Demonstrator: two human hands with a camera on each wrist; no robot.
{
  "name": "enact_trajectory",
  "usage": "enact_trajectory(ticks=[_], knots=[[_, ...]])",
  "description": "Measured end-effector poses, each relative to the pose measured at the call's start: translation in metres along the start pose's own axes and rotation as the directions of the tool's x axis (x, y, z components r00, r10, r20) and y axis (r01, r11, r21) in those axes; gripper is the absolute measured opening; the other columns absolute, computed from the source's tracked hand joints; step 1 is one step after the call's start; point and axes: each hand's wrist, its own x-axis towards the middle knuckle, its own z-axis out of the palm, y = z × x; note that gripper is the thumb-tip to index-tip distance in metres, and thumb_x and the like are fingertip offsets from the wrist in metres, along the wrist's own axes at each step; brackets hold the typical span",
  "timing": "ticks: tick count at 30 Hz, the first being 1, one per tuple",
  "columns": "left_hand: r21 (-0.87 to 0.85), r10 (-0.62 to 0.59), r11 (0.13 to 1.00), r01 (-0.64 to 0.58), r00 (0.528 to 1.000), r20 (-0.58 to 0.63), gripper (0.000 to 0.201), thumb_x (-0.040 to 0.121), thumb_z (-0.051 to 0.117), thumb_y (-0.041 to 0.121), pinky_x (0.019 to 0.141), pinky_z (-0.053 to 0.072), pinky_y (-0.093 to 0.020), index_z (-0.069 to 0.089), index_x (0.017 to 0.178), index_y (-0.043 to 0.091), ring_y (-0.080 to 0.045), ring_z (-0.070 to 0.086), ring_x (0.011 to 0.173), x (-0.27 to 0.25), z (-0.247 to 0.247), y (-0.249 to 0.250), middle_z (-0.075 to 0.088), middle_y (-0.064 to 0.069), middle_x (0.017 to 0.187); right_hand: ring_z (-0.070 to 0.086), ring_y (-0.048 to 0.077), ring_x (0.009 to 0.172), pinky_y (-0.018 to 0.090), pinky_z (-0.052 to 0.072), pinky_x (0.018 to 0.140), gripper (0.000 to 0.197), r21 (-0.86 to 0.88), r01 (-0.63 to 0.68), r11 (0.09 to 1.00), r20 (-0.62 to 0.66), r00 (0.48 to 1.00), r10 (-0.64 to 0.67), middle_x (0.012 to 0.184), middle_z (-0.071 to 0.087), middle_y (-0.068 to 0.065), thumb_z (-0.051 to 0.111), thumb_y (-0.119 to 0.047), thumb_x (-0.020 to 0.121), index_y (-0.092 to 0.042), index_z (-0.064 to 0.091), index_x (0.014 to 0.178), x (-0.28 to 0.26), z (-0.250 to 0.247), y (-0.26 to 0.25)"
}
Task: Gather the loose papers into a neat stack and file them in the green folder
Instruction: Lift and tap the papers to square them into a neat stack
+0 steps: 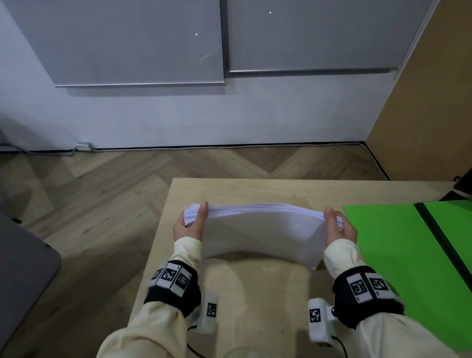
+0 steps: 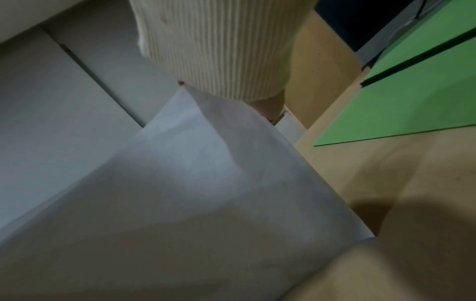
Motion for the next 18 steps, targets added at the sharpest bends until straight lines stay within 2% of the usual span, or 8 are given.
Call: enact_trajectory(ticks=[1, 3, 6, 8, 11, 13, 16, 18], knots=[[0.005, 0.013, 1.0, -0.013, 1.0, -0.01, 0.023, 0.077, 0.074, 0.038, 0.071, 0.046, -0.021, 0.058, 0.069, 0.022, -0.011, 0.056, 0.07, 0.0, 0.001, -0.001, 0.06, 0.004, 0.073, 0.048, 0.018, 0.084, 0.01, 0.04, 0.057, 0.014, -0.016, 0.024, 1.0, -0.002, 1.0, -0.025, 0.077, 0.054, 0.009, 0.058, -0.022, 0.088, -0.009, 0.059, 0.082, 0.002, 0.001, 0.001], [0.006, 0.029, 1.0, -0.029, 0.999, -0.045, 0.03, 0.075, 0.073, 0.04, 0.071, 0.044, -0.02, 0.051, 0.068, 0.022, -0.012, 0.052, 0.071, 0.001, 0.004, -0.001, 0.056, 0.003, 0.075, 0.05, 0.018, 0.092, 0.016, 0.041, 0.069, 0.007, -0.014, 0.043, 0.999, 0.028, 0.999, -0.042, 0.09, 0.058, 0.006, 0.062, -0.02, 0.085, -0.014, 0.06, 0.089, 0.002, 0.003, 0.004], [0.001, 0.046, 0.999, -0.047, 0.995, -0.089, 0.029, 0.078, 0.074, 0.032, 0.066, 0.041, -0.016, 0.048, 0.068, 0.024, -0.017, 0.05, 0.078, 0.0, 0.008, 0.001, 0.053, 0.004, 0.075, 0.044, 0.012, 0.112, 0.025, 0.037, 0.097, 0.047, -0.029, 0.123, 0.992, 0.124, 0.985, -0.119, 0.116, 0.05, -0.004, 0.072, -0.034, 0.07, -0.016, 0.058, 0.112, -0.003, -0.004, 0.011], [-0.009, 0.06, 0.998, -0.061, 0.992, -0.114, 0.03, 0.074, 0.076, 0.032, 0.063, 0.042, -0.018, 0.052, 0.079, 0.016, -0.018, 0.051, 0.081, -0.001, 0.01, 0.002, 0.055, 0.002, 0.077, 0.037, 0.007, 0.116, 0.013, 0.029, 0.094, 0.071, -0.049, 0.163, 0.985, 0.188, 0.97, -0.151, 0.122, 0.043, -0.007, 0.073, -0.04, 0.063, -0.012, 0.051, 0.124, -0.005, -0.01, 0.015], [-0.022, 0.101, 0.994, -0.106, 0.984, -0.147, 0.029, 0.078, 0.075, 0.024, 0.059, 0.043, -0.005, 0.053, 0.093, 0.013, -0.018, 0.053, 0.082, -0.001, 0.01, 0.0, 0.057, 0.003, 0.081, 0.046, 0.013, 0.11, 0.019, 0.042, 0.091, 0.093, -0.038, 0.163, 0.986, 0.242, 0.959, -0.149, 0.119, 0.049, -0.003, 0.079, -0.055, 0.042, -0.019, 0.05, 0.122, -0.002, -0.016, 0.022], [-0.013, 0.132, 0.991, -0.136, 0.977, -0.167, 0.03, 0.077, 0.075, 0.024, 0.058, 0.042, -0.002, 0.054, 0.095, 0.013, -0.018, 0.054, 0.082, 0.001, 0.01, -0.002, 0.058, -0.001, 0.089, 0.055, 0.017, 0.101, 0.009, 0.052, 0.078, 0.083, -0.033, 0.117, 0.993, 0.288, 0.952, -0.103, 0.11, 0.058, -0.001, 0.085, -0.052, 0.042, -0.027, 0.052, 0.114, 0.0, -0.019, 0.025], [-0.048, 0.107, 0.992, -0.119, 0.973, -0.205, 0.022, 0.082, 0.07, 0.02, 0.052, 0.039, 0.004, 0.054, 0.094, 0.012, -0.016, 0.051, 0.081, 0.004, 0.007, -0.006, 0.056, -0.001, 0.086, 0.063, 0.015, 0.086, 0.003, 0.053, 0.063, 0.051, -0.028, 0.077, 0.997, 0.338, 0.939, -0.063, 0.1, 0.065, 0.001, 0.083, -0.013, 0.066, -0.027, 0.059, 0.108, 0.001, -0.022, 0.024], [-0.058, 0.122, 0.989, -0.133, 0.978, -0.168, 0.012, 0.088, 0.063, 0.016, 0.049, 0.037, 0.005, 0.053, 0.092, 0.01, -0.016, 0.049, 0.078, 0.005, 0.007, -0.007, 0.053, 0.005, 0.076, 0.066, -0.001, 0.08, -0.001, 0.049, 0.064, 0.048, -0.115, 0.108, 0.988, 0.377, 0.924, -0.057, 0.102, 0.066, 0.004, 0.079, -0.008, 0.07, -0.02, 0.063, 0.113, 0.003, -0.023, 0.021]])
